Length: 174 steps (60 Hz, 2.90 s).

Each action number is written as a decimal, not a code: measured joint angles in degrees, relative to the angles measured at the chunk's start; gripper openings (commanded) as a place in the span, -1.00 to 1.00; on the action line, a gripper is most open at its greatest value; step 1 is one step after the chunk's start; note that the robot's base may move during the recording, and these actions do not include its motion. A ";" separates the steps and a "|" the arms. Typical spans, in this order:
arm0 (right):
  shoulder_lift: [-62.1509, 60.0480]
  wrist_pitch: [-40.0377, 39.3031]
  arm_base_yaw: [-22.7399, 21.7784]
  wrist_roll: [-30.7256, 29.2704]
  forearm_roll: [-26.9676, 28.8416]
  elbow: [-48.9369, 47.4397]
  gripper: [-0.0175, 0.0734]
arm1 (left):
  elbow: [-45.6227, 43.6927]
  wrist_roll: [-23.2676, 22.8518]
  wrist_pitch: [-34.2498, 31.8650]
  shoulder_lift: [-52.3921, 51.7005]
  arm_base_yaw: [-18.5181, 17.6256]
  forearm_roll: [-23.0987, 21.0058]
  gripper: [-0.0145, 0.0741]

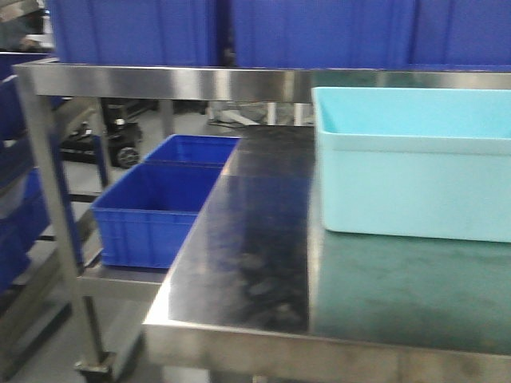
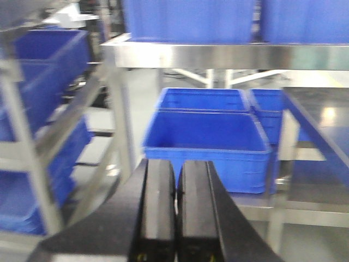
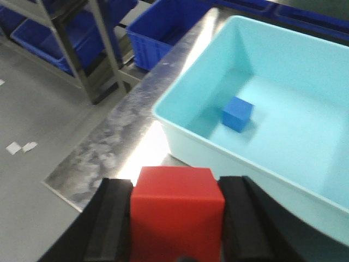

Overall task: Pick red cube and place on left shelf
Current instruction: 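Drive the base away from the table holding the red cube, then drive across the floor toward the shelf of blue bins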

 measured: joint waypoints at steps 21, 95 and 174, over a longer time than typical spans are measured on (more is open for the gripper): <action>0.00 0.00 0.00 0.00 0.00 0.00 -0.51 | 0.00 0.00 0.00 0.00 0.00 0.00 -0.44; 0.00 0.00 0.00 0.00 0.00 0.00 -0.51 | 0.00 0.00 0.00 0.00 0.00 0.00 -0.44; 0.00 0.00 0.00 0.00 0.00 0.00 -0.51 | 0.00 0.00 0.00 0.00 0.00 0.00 -0.44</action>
